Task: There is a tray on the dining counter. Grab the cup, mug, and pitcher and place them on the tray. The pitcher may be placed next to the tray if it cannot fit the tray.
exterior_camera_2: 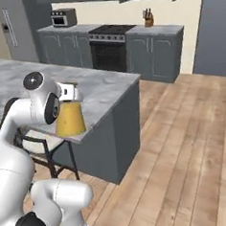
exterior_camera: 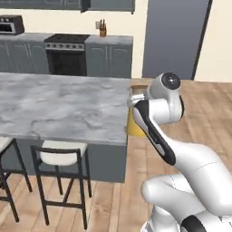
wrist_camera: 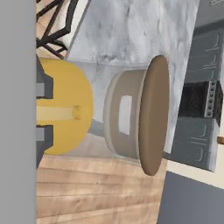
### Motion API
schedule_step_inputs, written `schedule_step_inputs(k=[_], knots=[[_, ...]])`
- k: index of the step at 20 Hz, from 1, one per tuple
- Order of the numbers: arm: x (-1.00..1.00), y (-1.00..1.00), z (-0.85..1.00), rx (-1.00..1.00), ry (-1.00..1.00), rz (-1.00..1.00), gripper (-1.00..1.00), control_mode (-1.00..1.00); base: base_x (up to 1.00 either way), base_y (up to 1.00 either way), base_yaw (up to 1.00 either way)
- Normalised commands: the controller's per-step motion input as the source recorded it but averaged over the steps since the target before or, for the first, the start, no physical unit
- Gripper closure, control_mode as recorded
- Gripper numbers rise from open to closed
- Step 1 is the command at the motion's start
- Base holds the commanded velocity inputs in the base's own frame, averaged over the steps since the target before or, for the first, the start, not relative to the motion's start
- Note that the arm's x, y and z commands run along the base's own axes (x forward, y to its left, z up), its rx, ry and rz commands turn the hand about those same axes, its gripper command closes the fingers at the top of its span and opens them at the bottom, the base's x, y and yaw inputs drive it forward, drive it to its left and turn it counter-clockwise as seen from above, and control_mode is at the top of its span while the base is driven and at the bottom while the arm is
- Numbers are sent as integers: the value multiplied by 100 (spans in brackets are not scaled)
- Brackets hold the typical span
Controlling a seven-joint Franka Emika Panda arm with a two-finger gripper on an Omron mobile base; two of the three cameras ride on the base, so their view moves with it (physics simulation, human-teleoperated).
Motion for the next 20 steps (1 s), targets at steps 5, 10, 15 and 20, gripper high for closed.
schedule_step_inputs(k=[5, 10, 15, 20], knots=[[0, 0, 0, 0, 0, 0, 100, 100, 6, 61, -85], [0, 0, 0, 0, 0, 0, 100, 100, -25, 100, -29], [0, 0, 0, 0, 0, 0, 100, 100, -59, 100, -3], [0, 0, 0, 0, 0, 0, 100, 100, -35, 100, 6]])
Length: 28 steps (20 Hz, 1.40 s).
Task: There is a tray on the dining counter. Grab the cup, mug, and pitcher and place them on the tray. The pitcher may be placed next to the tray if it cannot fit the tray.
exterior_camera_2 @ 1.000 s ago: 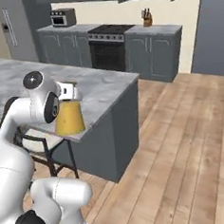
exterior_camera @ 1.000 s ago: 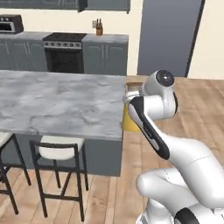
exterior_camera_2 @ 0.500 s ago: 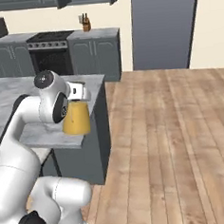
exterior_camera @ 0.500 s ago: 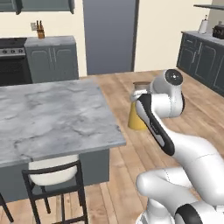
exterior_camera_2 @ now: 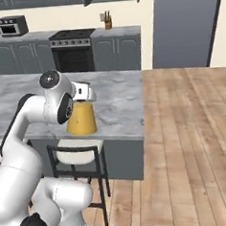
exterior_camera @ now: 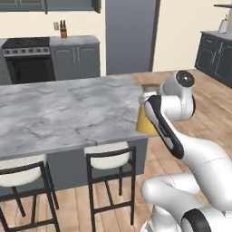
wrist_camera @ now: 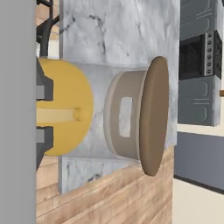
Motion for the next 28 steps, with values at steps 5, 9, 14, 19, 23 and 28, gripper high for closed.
schedule_step_inputs(k=[5, 9, 14, 19, 23, 28], knots=[[0, 0, 0, 0, 0, 0, 100, 100, 8, 100, 10], [0, 0, 0, 0, 0, 0, 100, 100, 37, 100, -9], [0, 0, 0, 0, 0, 0, 100, 100, -17, 100, -5], [0, 0, 0, 0, 0, 0, 100, 100, 7, 100, -3], [0, 0, 0, 0, 0, 0, 100, 100, 70, 100, -9], [0, 0, 0, 0, 0, 0, 100, 100, 25, 100, 2]])
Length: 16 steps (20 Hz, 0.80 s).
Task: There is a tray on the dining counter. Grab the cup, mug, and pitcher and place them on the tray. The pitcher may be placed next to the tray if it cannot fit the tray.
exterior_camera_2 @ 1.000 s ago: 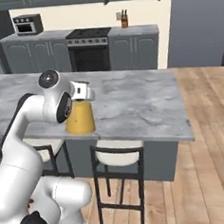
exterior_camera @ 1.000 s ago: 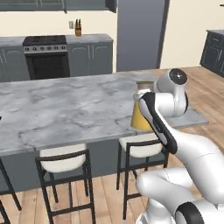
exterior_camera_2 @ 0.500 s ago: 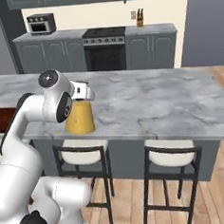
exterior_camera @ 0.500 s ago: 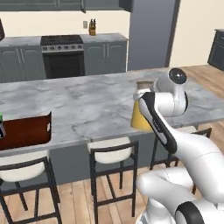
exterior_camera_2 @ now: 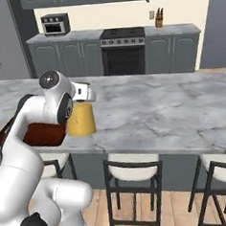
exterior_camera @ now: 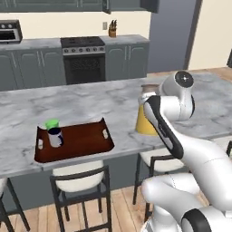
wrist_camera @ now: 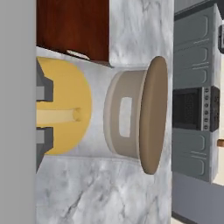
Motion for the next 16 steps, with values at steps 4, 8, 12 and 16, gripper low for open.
schedule_step_inputs(k=[4, 8, 12, 16], knots=[[0, 0, 0, 0, 0, 0, 100, 100, 7, 100, 0], [0, 0, 0, 0, 0, 0, 100, 100, 0, 100, 0], [0, 0, 0, 0, 0, 0, 100, 100, 27, 77, 0], [0, 0, 0, 0, 0, 0, 100, 100, 34, 8, -4]])
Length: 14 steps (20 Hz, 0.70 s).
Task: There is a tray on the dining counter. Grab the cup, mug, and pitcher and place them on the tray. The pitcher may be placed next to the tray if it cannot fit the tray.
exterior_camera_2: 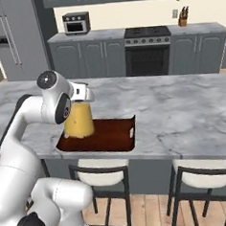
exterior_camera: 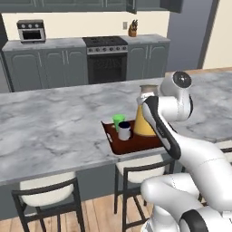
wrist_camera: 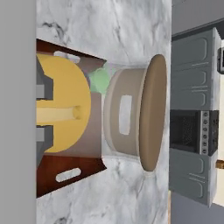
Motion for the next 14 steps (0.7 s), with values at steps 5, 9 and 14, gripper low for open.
schedule_step_inputs(k=[5, 9, 14], knots=[[0, 0, 0, 0, 0, 0, 100, 100, 0, -60, 1], [0, 0, 0, 0, 0, 0, 100, 100, 6, -56, 0], [0, 0, 0, 0, 0, 0, 100, 100, 36, -4, 0]])
